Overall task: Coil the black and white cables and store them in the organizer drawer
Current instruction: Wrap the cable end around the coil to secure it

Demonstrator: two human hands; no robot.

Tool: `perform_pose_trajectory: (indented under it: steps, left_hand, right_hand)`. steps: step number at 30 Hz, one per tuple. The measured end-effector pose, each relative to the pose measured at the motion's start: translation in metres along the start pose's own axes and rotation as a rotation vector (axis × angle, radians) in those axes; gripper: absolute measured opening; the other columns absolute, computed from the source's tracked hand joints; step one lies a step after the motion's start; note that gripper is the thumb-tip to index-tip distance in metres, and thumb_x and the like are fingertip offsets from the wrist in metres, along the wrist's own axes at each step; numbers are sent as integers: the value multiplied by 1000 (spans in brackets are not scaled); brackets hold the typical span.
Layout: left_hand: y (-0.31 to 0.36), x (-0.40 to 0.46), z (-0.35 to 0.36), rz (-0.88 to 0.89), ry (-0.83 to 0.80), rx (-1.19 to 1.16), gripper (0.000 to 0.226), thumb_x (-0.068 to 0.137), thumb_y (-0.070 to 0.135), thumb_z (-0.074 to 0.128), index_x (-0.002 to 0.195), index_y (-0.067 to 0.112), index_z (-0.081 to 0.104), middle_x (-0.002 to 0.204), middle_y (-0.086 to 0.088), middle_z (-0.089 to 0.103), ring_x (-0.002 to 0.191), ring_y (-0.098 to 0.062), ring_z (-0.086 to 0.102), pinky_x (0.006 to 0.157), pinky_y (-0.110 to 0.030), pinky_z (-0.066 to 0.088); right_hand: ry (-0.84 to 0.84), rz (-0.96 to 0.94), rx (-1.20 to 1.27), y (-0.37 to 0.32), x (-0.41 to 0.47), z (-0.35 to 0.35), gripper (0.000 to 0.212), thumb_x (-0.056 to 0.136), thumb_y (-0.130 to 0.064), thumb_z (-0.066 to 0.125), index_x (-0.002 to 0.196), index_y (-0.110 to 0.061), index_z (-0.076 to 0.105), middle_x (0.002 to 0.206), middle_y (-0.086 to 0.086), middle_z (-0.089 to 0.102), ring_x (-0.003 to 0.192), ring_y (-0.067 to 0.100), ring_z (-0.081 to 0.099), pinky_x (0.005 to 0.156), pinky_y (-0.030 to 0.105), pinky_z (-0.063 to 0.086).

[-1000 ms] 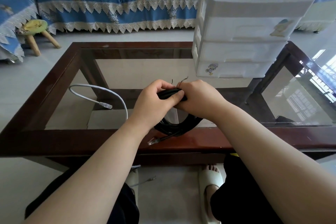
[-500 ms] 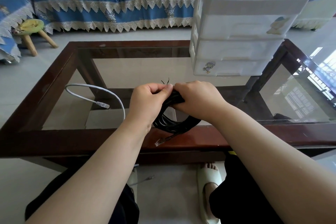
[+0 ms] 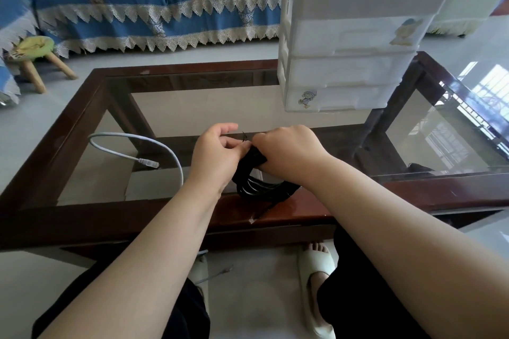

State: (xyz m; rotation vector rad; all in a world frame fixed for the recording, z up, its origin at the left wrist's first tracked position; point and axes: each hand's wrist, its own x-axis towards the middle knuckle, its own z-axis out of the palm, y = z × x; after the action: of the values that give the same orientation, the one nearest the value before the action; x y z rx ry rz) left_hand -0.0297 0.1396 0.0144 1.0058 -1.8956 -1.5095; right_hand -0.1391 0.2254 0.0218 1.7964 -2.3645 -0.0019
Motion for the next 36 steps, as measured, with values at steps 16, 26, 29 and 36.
perform_pose_trajectory:
  steps: [16,26,29,36]
  left_hand:
    - [15,3,-20,-23,-489,-491,28,69,6,73,85,14,52,71,-6,67,70,-17,69,71,-28,58]
    - [17,4,-21,-79,-711,-477,40,60,25,87,86,17,58,78,-8,69,61,-15,68,56,-23,55]
    - [19,5,-24,-88,-750,-504,38,58,28,88,88,21,66,79,-6,71,62,-16,68,57,-23,56]
    - [24,-4,-29,64,-579,-265,21,70,9,67,91,10,64,70,1,69,63,-8,66,59,-18,55]
  right_hand:
    - [-332,-11,774,23,-13,-38,18,73,-32,77,76,-21,63,59,-7,60,51,6,52,51,21,42]
    - [-510,-30,1123,26,-25,-45,21,74,-21,80,83,-8,66,63,3,64,59,17,62,57,23,49]
    - [-519,-59,1183,25,-26,-51,15,75,-17,78,80,-10,65,60,-1,63,57,14,60,55,19,47]
    - [-533,-37,1158,20,-22,-50,16,75,-16,79,83,-9,67,65,1,64,58,13,60,58,21,50]
